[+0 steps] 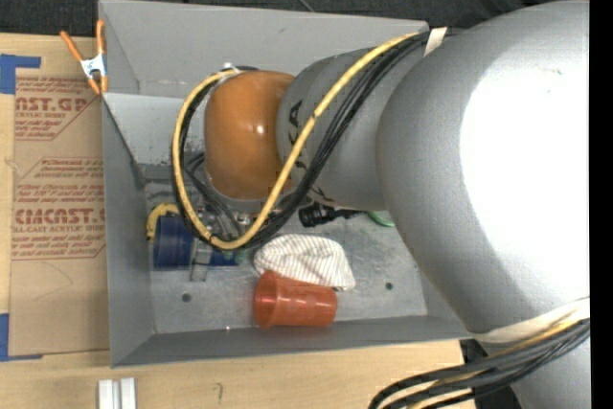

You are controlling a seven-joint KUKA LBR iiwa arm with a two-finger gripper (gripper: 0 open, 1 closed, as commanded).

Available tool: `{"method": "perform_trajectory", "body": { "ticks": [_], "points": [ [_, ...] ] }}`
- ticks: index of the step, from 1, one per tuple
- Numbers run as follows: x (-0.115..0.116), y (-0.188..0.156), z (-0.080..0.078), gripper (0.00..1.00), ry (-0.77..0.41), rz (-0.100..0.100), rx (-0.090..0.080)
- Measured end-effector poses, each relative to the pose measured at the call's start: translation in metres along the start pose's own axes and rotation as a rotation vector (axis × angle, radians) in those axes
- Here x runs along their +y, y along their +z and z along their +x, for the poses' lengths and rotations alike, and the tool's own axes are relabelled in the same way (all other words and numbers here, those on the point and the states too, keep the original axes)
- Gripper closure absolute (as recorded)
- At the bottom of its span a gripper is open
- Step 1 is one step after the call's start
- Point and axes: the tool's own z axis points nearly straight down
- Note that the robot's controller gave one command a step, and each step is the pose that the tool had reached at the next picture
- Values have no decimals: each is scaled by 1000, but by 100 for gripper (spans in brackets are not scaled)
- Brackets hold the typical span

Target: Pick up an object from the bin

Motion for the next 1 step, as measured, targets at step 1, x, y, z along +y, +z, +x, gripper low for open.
{"method": "perform_trajectory", "body": {
  "ticks": [1],
  "points": [
    [17,-93,-14,100,-6,1,3]
  ]
}}
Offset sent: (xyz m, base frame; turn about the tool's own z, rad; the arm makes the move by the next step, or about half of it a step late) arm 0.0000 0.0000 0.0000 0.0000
